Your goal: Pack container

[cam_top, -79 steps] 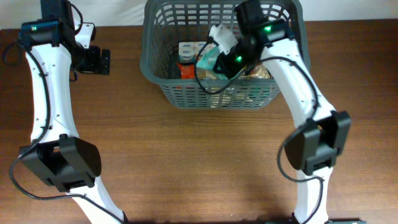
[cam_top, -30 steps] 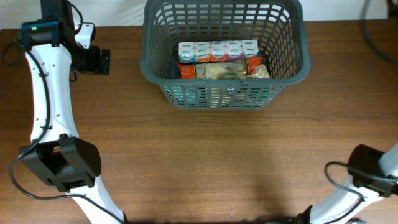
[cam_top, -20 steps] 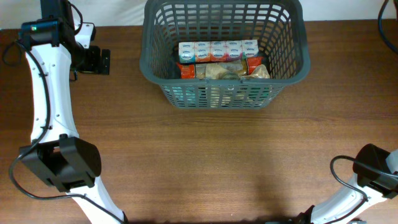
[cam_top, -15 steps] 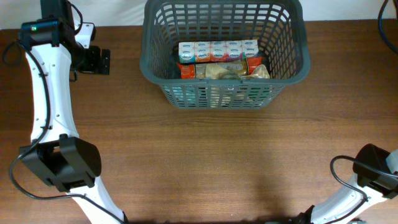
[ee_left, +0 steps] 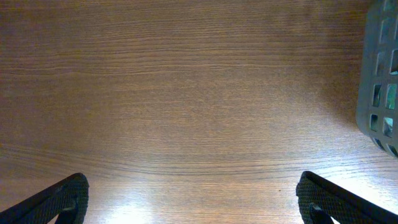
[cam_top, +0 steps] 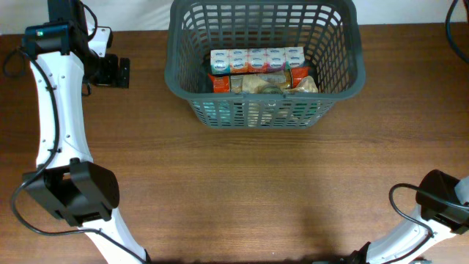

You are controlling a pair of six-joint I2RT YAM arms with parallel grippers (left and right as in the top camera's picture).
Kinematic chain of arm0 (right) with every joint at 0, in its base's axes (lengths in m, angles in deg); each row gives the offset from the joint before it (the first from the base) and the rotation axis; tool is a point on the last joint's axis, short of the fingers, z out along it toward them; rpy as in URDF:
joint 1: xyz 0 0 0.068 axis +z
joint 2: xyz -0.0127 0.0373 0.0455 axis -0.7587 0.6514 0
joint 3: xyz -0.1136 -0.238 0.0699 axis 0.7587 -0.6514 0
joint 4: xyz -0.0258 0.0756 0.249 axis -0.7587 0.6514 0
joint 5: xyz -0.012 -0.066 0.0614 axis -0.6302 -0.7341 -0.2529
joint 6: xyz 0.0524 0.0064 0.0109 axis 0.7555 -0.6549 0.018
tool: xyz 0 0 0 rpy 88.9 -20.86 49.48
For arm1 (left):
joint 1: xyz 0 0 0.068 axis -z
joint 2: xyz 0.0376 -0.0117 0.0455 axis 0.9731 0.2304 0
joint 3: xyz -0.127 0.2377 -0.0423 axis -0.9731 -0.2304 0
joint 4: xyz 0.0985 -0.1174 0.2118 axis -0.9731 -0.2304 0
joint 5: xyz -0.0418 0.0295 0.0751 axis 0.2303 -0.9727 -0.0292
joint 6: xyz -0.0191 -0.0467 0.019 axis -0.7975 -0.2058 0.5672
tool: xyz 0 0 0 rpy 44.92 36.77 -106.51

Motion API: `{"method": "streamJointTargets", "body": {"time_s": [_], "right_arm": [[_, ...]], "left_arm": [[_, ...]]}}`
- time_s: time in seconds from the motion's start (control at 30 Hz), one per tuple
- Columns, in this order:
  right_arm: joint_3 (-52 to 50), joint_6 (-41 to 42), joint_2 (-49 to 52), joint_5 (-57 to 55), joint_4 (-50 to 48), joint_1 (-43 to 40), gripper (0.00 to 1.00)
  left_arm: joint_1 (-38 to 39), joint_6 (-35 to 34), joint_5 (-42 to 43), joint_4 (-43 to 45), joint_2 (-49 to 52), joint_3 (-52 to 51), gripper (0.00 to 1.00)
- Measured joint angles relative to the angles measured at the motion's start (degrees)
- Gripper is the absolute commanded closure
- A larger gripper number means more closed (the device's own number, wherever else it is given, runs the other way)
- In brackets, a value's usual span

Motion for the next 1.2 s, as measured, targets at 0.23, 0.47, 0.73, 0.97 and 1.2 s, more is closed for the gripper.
{"method": "streamJointTargets", "body": {"time_s": [0.23, 0.47, 0.73, 0.97, 1.2], "right_arm": [[-0.1, 0.0, -1.4, -6.9, 3.5, 0.0, 0.01], [-13.0, -0.2, -16.5, -9.9, -11.6, 0.6, 0.01], [-53.1, -0.3, -49.3, -14.4, -38.5, 9.9, 0.01], [-91.2, -0.5, -73.4, -19.2, -46.8, 17.9, 0.01], [-119.9, -0.7, -90.5, -20.4, -53.0, 21.6, 0.01]], "left_arm": [[0.0, 0.0, 0.0, 0.0, 0.0, 0.0, 0.01], [0.0, 0.0, 0.0, 0.0, 0.0, 0.0, 0.01], [0.0, 0.0, 0.0, 0.0, 0.0, 0.0, 0.01], [0.0, 0.0, 0.0, 0.0, 0.0, 0.0, 0.01], [0.0, 0.0, 0.0, 0.0, 0.0, 0.0, 0.01]]}}
